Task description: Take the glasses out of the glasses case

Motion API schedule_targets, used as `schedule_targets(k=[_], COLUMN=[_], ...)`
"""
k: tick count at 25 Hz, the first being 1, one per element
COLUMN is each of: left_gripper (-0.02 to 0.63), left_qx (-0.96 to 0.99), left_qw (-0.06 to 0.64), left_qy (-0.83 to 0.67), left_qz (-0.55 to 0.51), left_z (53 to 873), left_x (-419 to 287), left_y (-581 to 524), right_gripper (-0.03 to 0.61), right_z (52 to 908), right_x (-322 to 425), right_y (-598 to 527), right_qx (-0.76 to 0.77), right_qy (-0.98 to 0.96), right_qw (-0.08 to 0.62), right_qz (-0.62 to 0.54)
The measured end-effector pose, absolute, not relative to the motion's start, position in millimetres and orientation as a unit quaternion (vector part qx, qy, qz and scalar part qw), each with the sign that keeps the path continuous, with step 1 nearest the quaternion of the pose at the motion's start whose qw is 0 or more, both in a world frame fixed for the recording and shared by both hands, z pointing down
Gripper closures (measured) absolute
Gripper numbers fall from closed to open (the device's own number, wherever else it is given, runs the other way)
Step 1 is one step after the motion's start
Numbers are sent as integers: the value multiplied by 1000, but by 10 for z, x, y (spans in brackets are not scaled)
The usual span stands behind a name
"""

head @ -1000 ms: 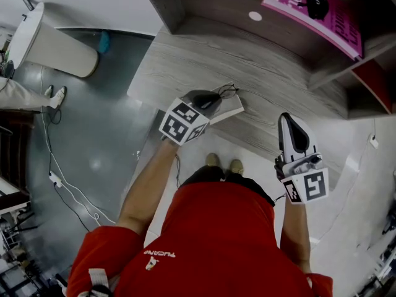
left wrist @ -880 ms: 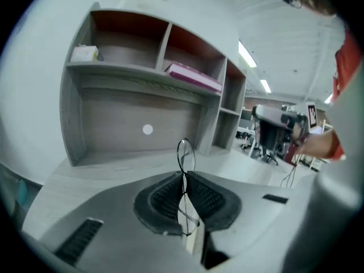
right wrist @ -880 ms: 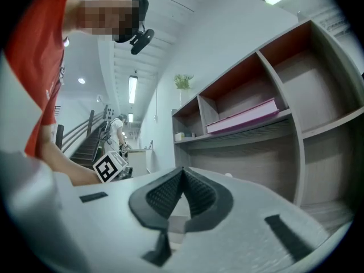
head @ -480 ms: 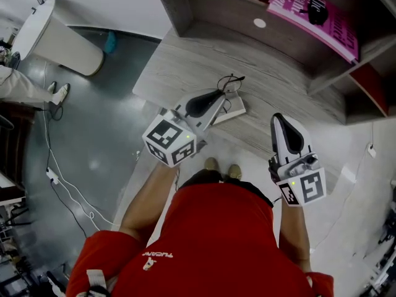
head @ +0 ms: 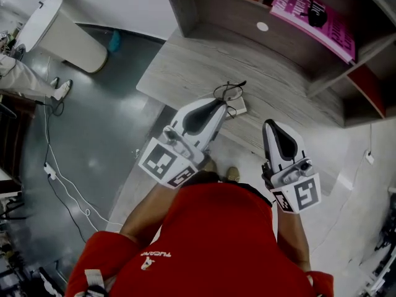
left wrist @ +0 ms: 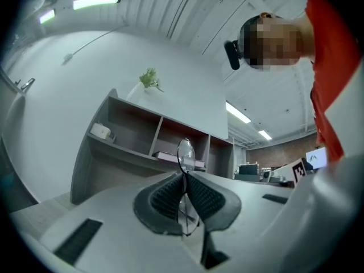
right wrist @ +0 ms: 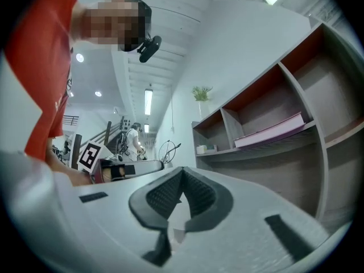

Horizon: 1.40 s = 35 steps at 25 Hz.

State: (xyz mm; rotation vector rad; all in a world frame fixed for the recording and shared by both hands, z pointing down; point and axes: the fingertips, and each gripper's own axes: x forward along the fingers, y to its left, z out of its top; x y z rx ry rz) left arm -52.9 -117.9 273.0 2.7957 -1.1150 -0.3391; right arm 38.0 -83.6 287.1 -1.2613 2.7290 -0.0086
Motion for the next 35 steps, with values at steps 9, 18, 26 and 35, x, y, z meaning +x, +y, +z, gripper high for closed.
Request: schedule_targets(k=[9,18,26,35], left_gripper=[588,588,588,588], left_qx=[914,914,915,918], left_qw=[41,40,41,42], left_qy=[-386,-387,-384,-379], left_qz=[-119,-117,-115,-110], left_z=[2627,2653,2656,2686], left_x=[-662,-659,-651,-623], left_y=[-1089,-1106,-1119,-1154], right_gripper=[575,575,575,575], right_z=[2789,2814,2824,2869], right_x=[382,404,426,434], right_y=[-815,-838,-844,-870], right_qx=[-412,-413,-418,-421], right_qy=[908,908,906,905], right_qw=[73,68,67,64], right_qz=[12,12,11,9])
